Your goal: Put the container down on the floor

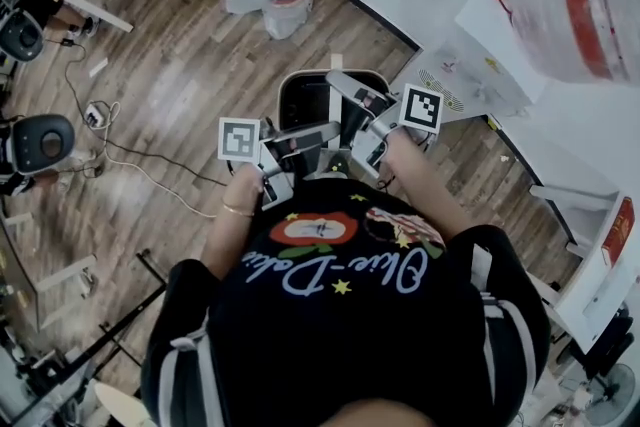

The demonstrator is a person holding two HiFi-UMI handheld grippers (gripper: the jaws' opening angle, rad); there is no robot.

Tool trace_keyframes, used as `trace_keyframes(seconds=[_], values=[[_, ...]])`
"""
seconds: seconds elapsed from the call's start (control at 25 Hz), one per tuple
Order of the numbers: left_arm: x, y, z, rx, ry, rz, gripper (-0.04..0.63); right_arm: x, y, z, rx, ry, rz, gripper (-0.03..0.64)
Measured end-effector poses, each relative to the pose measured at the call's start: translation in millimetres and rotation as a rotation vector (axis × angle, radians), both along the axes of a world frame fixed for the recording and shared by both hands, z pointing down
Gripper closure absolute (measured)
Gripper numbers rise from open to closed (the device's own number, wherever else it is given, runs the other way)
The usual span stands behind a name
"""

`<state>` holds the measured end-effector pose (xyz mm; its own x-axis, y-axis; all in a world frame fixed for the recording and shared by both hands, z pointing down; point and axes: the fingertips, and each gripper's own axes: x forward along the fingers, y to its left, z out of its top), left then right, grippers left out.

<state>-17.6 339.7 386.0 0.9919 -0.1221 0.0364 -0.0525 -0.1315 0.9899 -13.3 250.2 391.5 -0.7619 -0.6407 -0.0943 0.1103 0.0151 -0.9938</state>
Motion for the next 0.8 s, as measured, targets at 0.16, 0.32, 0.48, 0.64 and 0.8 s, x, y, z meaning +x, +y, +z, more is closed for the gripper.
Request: trace_keyframes(seconds=[0.16, 0.32, 0.48, 0.64, 0.8], values=[[-1, -1, 1, 0.005, 0.005, 0.007, 0.54, 1, -1, 1, 0.0, 0.017, 0.014, 0.551], [0, -2, 1, 0.008, 0.031, 0.028, 0.54, 3, -2, 1, 0.006, 0.029, 0.035, 0.551], [-1, 0, 4, 0.013, 0.05, 0.061, 0.54, 7, 1, 1, 0.011, 0.041, 0.071, 0.551], [-1, -10, 13, 0.031, 0.057, 0.101, 0.54, 14, -7, 7, 0.014, 0.034, 0.11, 0.552], [3, -83, 20, -0.021, 0.039, 0.136, 0.54, 25, -77, 17, -0.059, 0.031, 0.146, 0.553]])
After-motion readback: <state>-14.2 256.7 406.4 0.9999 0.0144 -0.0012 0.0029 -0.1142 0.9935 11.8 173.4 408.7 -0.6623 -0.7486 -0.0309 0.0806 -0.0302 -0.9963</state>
